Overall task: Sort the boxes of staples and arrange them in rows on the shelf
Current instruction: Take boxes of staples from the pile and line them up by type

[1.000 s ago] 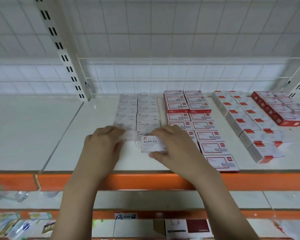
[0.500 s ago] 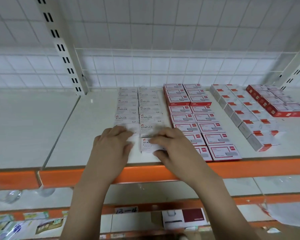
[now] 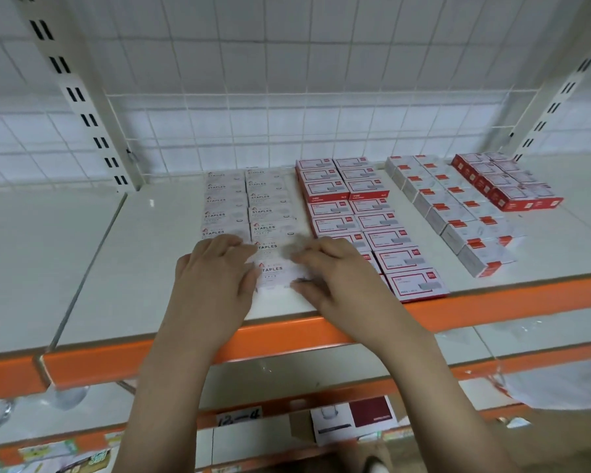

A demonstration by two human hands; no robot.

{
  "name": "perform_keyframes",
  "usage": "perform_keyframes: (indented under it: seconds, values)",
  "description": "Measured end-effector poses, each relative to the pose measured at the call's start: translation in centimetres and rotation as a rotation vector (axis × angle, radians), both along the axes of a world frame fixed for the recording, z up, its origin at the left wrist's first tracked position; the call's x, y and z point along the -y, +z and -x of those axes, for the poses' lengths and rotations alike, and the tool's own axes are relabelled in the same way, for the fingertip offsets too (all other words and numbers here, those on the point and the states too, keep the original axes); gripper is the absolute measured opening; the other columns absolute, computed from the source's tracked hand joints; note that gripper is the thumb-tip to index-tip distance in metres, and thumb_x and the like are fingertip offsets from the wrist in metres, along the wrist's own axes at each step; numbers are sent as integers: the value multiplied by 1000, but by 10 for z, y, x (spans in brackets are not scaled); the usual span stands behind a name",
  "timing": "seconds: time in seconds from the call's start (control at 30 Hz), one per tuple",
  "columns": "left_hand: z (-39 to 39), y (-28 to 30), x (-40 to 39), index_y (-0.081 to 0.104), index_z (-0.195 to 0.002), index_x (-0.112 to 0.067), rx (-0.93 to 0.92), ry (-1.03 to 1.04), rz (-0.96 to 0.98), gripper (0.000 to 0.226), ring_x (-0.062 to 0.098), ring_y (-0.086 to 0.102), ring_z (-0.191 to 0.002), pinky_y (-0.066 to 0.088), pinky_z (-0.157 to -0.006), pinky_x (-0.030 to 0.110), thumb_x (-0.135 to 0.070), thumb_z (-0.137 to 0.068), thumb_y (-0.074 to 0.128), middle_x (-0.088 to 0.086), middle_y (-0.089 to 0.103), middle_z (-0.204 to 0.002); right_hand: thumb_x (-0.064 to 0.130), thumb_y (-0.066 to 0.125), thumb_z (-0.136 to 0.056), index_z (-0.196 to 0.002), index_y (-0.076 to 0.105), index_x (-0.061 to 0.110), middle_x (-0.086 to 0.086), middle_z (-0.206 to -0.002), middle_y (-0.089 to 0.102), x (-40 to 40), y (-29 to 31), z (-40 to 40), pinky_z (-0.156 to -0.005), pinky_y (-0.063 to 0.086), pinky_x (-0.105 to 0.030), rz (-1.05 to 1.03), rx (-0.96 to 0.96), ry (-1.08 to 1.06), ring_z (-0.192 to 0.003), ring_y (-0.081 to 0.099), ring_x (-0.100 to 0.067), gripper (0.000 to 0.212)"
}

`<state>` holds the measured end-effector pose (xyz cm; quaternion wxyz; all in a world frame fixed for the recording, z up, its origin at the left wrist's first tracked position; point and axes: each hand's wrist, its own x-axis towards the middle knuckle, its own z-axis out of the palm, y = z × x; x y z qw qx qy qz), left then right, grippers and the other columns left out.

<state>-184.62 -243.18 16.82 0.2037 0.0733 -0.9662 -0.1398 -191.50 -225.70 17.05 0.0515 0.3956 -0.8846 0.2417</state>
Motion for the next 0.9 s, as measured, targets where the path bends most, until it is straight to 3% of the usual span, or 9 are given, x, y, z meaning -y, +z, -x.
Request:
perform_keyframes:
  seconds: [0.1,0.23,0.37,0.63,0.9]
  values:
    - [15,13,-21,68,-104,-11,-11,-51,22,25,36,58,-101,44,-81,47,-20,-83,60,10,64,-110,16,64,-83,-118,61,10,-5,-117,58,-28,9,5,-92,37,-28,14,-36,-92,-111,51,-26,36]
    - [40,23,-66,53,-127,-22,41,-142,22,34,18,38,-124,28,-100,38,-30,-94,49,-4,48,-132,20,61,-87,-123,58,14,-1,-122,56,-75,22,12,-96,37,-27,6,-61,-234,-115,48,-21,37]
    - [65,30,-123,49,-131,-26,36,-304,0,36,13,35,-126,23,-104,32,-33,-96,45,-8,45,-134,18,61,-86,-122,59,14,-3,-118,57,-133,24,18,-93,36,-25,31,-61,-375,-111,48,-21,37]
    - [112,31,-264,48,-132,-25,46,-557,9,38,12,36,-124,26,-102,30,-34,-96,45,-7,45,-134,24,59,-82,-114,63,10,-7,-107,61,-279,19,31,-88,47,-38,53,-123,-630,-102,55,-29,35]
    - [150,26,-450,57,-123,-22,43,-683,38,33,18,46,-114,31,-94,32,-31,-91,54,-5,53,-122,22,64,-85,-116,62,13,-6,-112,61,-463,21,41,-91,44,-42,54,-123,-787,-108,53,-28,32]
